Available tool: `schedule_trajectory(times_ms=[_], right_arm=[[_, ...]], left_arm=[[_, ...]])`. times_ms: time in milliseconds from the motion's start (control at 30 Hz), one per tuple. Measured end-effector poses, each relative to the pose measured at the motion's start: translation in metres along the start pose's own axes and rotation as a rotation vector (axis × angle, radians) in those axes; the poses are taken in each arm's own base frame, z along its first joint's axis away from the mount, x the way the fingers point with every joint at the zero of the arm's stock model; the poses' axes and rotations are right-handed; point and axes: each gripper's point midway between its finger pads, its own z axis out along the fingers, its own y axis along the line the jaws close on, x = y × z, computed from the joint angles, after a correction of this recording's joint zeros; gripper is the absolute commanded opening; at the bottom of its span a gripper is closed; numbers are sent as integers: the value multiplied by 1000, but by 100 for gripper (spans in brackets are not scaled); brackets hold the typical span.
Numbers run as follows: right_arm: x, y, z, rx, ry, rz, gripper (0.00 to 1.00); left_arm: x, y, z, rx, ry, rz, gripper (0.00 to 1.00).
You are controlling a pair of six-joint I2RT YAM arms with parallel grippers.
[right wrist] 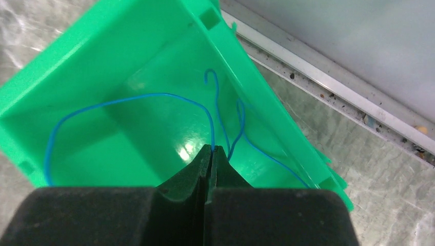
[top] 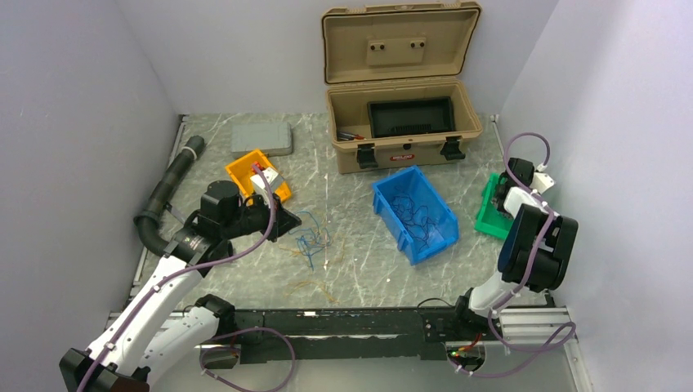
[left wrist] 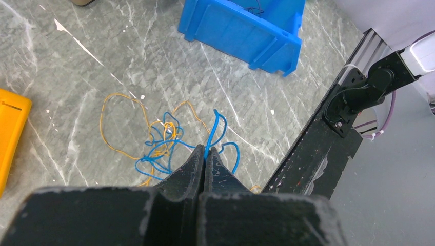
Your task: Untangle the cables
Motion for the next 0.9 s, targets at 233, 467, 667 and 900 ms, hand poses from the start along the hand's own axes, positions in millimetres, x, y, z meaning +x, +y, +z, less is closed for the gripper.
schedule_trajectory(times_ms=[233,467,667,900], right_arm=[[12,-6,4,34,48,9,42],[-13,-2,-29,-12,-3,29,51],[-53,4,-82,-125,-128,70,66],[-50,56,-166,-517,-129,-93,90]], left_arm=[[0,0,0,-3,1,1,0],[0,-1,0,-1,1,4,0],[1,-1,0,0,2,10,0],[1,-5,0,16,3,21,0]])
